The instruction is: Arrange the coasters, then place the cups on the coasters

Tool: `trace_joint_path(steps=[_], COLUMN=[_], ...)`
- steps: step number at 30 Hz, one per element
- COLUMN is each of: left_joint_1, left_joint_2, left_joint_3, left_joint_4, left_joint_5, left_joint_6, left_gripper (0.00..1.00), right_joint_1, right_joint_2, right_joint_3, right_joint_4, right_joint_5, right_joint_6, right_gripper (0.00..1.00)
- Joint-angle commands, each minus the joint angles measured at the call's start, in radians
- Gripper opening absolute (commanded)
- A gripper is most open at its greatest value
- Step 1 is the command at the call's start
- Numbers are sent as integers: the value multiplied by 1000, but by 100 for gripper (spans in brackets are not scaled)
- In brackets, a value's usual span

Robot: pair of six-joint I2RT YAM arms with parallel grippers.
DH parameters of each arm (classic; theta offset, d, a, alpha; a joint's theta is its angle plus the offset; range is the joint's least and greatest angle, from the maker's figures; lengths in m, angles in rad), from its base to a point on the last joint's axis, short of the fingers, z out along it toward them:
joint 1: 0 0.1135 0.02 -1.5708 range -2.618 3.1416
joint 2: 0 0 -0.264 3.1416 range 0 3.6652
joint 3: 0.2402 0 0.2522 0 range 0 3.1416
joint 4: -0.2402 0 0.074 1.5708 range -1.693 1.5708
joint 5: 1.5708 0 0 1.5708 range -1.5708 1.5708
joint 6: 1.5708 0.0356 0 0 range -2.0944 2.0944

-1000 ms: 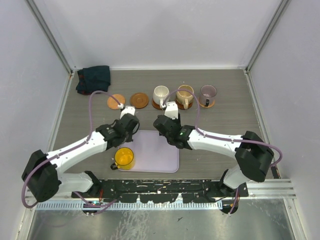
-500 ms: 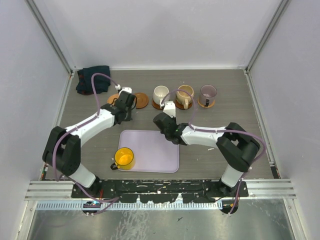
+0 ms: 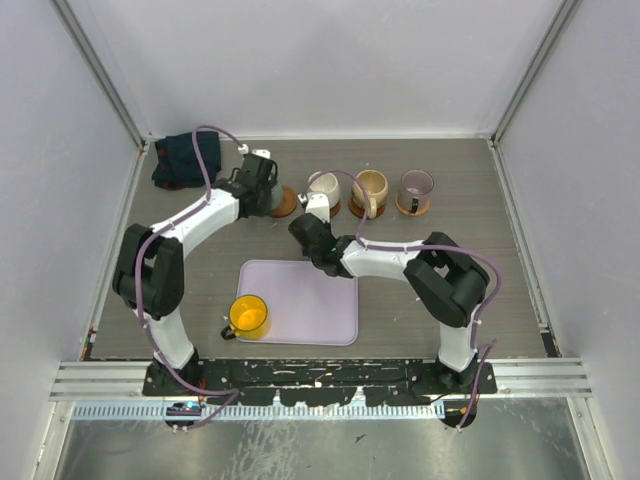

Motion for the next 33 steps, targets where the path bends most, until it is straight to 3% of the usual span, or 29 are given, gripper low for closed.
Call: trace_joint_path(steps=[1,33], left_joint_1=[23,24], left_joint_2=[-2,134], left_joint_3=[98,233], left_joint_4=[52,5], left_joint_5=[30,115], left_joint_6=[5,-1], left_gripper=[0,0], right_joint_1=[0,15], right_joint_2=[42,135], right_joint_3=[70,53], right_joint_4=[69,79], right_joint_5=[-37,-210], right_joint_6=[-19,-13], right_gripper=[32,24])
